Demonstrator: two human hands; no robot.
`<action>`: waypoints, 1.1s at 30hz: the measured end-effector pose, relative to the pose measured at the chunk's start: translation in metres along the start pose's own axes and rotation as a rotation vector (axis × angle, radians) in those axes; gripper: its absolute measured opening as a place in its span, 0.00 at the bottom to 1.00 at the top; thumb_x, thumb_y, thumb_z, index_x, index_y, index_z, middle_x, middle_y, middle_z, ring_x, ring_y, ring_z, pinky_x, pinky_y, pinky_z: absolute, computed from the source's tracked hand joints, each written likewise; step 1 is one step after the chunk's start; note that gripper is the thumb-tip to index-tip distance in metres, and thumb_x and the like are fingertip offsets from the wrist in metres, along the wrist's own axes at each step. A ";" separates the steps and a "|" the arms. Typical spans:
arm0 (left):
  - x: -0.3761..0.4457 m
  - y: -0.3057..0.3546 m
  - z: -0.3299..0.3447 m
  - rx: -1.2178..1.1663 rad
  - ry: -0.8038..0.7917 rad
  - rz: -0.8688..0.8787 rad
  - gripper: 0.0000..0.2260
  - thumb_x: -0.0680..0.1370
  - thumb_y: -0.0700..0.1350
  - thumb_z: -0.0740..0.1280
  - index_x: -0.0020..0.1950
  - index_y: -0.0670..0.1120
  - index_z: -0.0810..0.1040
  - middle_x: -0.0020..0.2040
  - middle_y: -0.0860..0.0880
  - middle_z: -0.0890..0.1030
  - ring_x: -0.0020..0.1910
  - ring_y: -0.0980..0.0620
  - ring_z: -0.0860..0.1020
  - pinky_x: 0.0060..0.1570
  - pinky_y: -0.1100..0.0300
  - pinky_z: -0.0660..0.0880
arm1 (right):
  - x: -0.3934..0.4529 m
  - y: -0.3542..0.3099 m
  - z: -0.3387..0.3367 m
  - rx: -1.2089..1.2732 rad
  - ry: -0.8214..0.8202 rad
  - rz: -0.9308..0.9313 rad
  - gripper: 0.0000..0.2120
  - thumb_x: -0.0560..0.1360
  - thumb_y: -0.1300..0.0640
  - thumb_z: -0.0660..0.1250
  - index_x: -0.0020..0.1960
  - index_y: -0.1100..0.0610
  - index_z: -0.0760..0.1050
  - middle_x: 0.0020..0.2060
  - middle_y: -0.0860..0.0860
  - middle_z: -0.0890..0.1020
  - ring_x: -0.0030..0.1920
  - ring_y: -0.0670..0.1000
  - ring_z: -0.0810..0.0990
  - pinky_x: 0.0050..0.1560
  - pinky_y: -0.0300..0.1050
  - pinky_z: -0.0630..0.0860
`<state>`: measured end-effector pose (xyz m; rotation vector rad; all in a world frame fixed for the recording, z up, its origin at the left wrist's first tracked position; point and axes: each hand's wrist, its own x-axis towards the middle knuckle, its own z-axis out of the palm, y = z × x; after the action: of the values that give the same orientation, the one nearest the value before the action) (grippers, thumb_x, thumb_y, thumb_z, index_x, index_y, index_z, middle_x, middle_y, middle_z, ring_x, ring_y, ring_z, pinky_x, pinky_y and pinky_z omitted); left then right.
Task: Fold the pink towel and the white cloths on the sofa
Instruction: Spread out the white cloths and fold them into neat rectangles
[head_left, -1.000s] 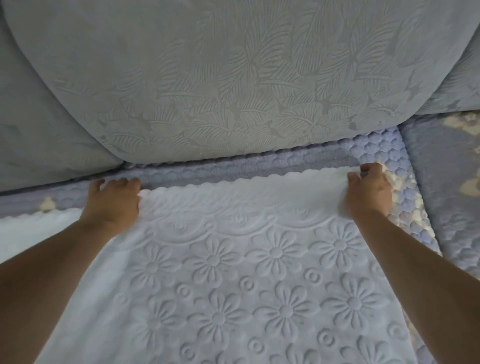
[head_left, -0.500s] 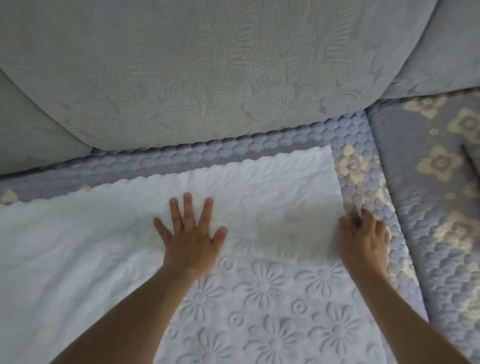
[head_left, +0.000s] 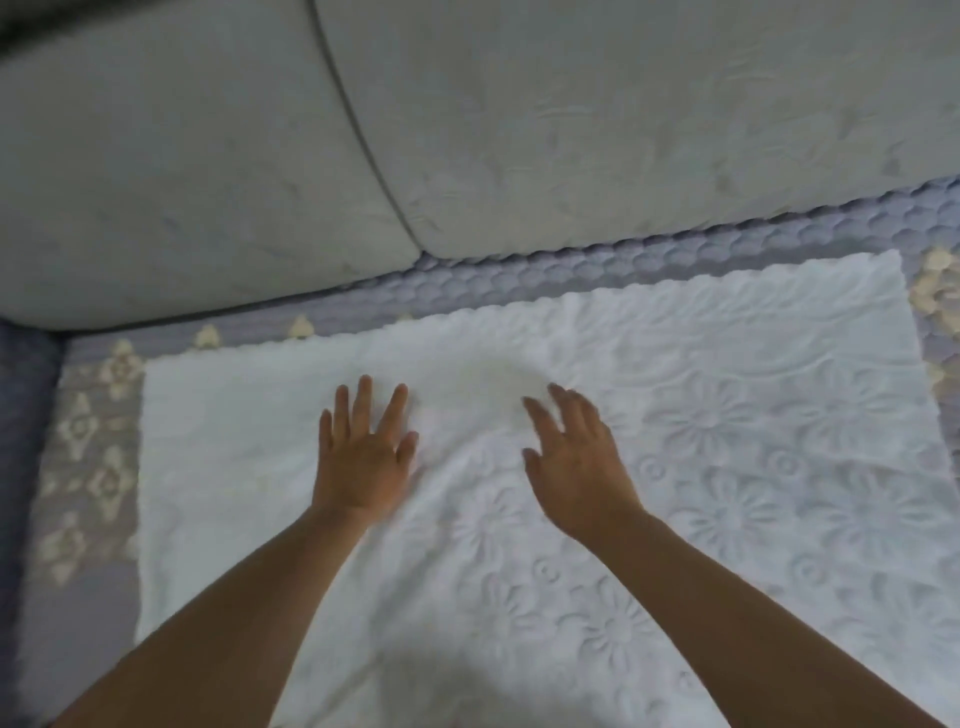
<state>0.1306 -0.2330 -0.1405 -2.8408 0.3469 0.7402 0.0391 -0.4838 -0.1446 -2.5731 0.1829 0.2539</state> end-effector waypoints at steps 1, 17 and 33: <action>0.006 -0.026 0.009 -0.007 -0.016 -0.038 0.29 0.82 0.63 0.41 0.82 0.58 0.46 0.83 0.43 0.46 0.81 0.37 0.46 0.77 0.38 0.52 | 0.003 -0.014 0.013 -0.023 -0.057 -0.018 0.29 0.80 0.49 0.63 0.78 0.54 0.63 0.78 0.60 0.62 0.77 0.63 0.61 0.73 0.60 0.65; -0.117 -0.275 0.109 -0.404 0.144 -0.336 0.32 0.79 0.58 0.59 0.81 0.51 0.58 0.77 0.37 0.63 0.74 0.34 0.63 0.71 0.40 0.63 | 0.104 -0.290 0.166 -0.311 -0.169 -0.310 0.29 0.83 0.47 0.58 0.80 0.55 0.60 0.80 0.61 0.58 0.79 0.65 0.55 0.76 0.62 0.59; -0.164 -0.290 0.125 -0.641 0.341 -0.148 0.18 0.76 0.45 0.67 0.66 0.50 0.77 0.58 0.50 0.78 0.57 0.49 0.76 0.62 0.52 0.71 | 0.092 -0.461 0.241 0.059 -0.565 0.281 0.22 0.72 0.35 0.70 0.46 0.54 0.71 0.42 0.50 0.81 0.45 0.53 0.80 0.49 0.50 0.78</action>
<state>0.0130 0.1021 -0.1319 -3.5542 -0.0838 0.3759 0.1772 0.0260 -0.1321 -2.3045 0.3300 1.0410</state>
